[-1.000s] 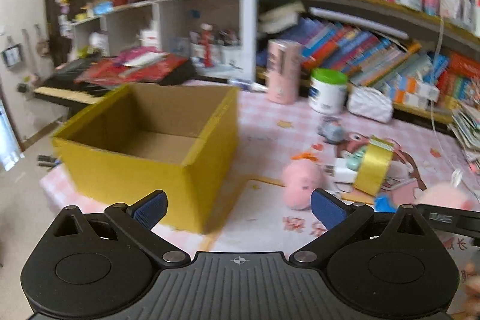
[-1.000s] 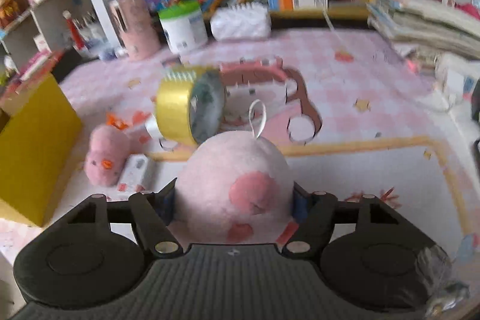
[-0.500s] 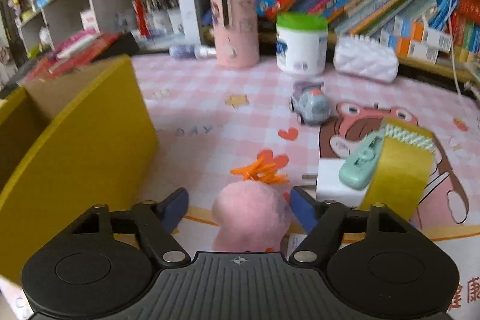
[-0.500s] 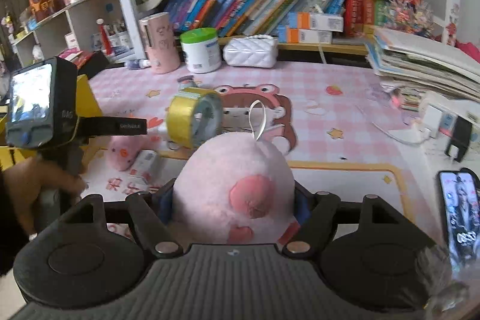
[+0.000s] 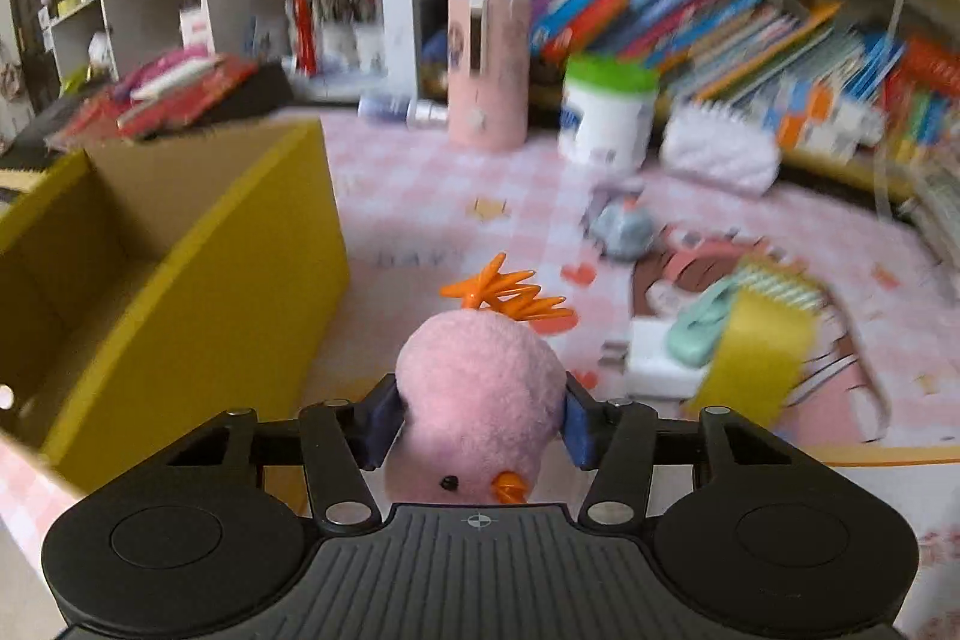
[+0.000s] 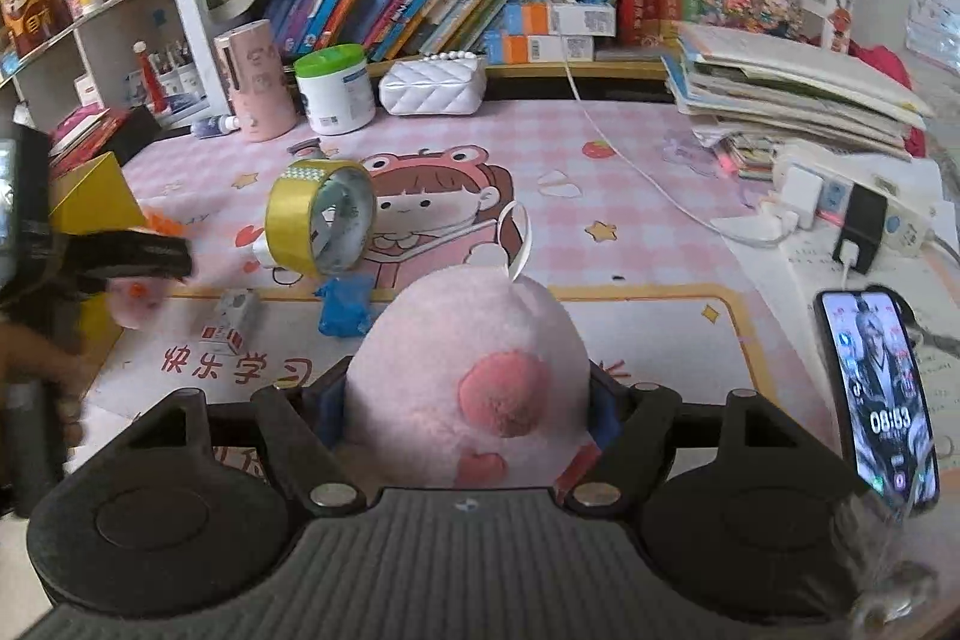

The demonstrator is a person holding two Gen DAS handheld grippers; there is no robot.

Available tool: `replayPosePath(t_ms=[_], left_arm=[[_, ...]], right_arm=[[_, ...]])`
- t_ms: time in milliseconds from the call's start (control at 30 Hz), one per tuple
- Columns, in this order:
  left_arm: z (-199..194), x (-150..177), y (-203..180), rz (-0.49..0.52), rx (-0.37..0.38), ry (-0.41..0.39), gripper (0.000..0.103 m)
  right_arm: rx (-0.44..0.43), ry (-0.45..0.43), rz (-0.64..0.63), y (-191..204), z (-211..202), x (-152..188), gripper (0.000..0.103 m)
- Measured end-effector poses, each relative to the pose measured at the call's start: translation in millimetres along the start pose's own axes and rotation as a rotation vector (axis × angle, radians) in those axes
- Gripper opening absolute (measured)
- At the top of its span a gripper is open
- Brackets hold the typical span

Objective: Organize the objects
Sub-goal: 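Carry both pink pigs into the yellow box with both tools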

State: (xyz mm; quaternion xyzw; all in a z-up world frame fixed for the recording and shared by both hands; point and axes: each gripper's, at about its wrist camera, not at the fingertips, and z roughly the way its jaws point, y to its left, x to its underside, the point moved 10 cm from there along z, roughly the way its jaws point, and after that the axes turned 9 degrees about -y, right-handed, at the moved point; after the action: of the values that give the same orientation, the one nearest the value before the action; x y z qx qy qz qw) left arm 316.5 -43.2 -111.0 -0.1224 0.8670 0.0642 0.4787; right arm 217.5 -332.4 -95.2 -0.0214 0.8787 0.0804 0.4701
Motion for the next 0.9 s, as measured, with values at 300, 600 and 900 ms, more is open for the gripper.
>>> replayPosePath(t_ms=[300,600,900], left_arm=[[-82,-3,16,-0.082,0.152,-0.031,0.052],[-134,12,58,-0.012,0.309,-0.057,0.052],[-162,35,142,0.021,0.348,-0.02,0.052]], right_arm=[[0.057,0.001,-0.018,21,-20,11,0.073],[0.115,-0.005,0.016,79,-47,31,0.072],[0.098,0.005,0.003,185,-80,68,0.071]])
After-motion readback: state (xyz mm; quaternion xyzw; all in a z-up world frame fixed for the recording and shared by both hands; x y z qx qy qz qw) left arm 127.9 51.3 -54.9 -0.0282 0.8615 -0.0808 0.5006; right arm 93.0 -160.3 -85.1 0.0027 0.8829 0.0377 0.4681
